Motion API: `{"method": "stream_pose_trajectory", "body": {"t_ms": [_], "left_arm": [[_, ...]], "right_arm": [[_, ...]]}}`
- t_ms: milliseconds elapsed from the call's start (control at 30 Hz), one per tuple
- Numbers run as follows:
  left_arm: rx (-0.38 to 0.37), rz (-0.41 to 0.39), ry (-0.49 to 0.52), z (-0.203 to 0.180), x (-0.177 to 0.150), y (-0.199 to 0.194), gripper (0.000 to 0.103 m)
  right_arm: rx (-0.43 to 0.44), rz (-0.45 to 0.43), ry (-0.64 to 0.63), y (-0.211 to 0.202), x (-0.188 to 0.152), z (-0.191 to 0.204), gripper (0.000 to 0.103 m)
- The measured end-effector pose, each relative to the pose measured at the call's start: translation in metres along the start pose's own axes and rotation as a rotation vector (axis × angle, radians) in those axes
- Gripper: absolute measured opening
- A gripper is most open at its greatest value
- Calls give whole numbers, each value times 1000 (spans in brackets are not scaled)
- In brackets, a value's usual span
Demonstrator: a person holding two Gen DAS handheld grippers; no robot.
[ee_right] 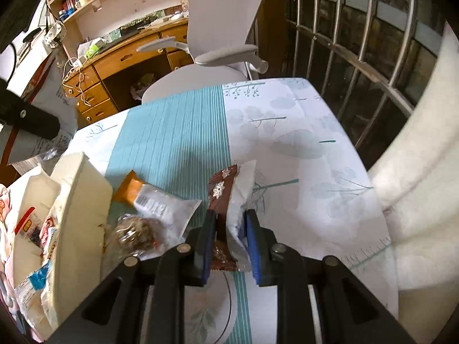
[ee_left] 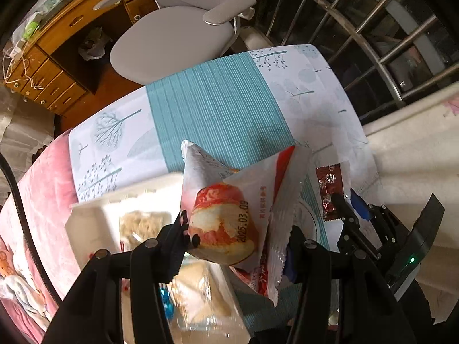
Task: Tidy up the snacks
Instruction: 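Carry the bread packet and chocolate packet into the white tray and release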
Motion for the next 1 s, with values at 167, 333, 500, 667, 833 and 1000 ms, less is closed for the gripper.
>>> {"method": "stream_pose_trajectory", "body": {"t_ms": [167,333,500,667,833,1000], "left_arm": [[-13,-22,0,14,-36,-18,53],[-19,-27,-10,34,-77,-30,53],[-42,-14,-41,57,-117,-33,54],[-41,-2,-70,87,-157,-32,54],[-59,4,-85,107,-188,-27,55],[-80,8,-97,119,-210,-20,55]], "right_arm": [[-6,-59,1,-32,-7,18,20],[-15,-110,0,-60,-18,43,20],[-7,-148,10,-84,-34,74,20],[28,-179,3,-103,-48,110,20],[69,-191,-13,-113,-61,147,20],[141,-177,-34,-117,-77,187,20]]}}
Point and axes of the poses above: each gripper's, at about its wrist camera, not at the fingertips, and y roughly the way its jaws point, z to its left, x to its top, the point moved 7 cm from there along y, roughly the way its jaws point, and after that the axes turned 14 degrees about x, right-handed, at the moved point
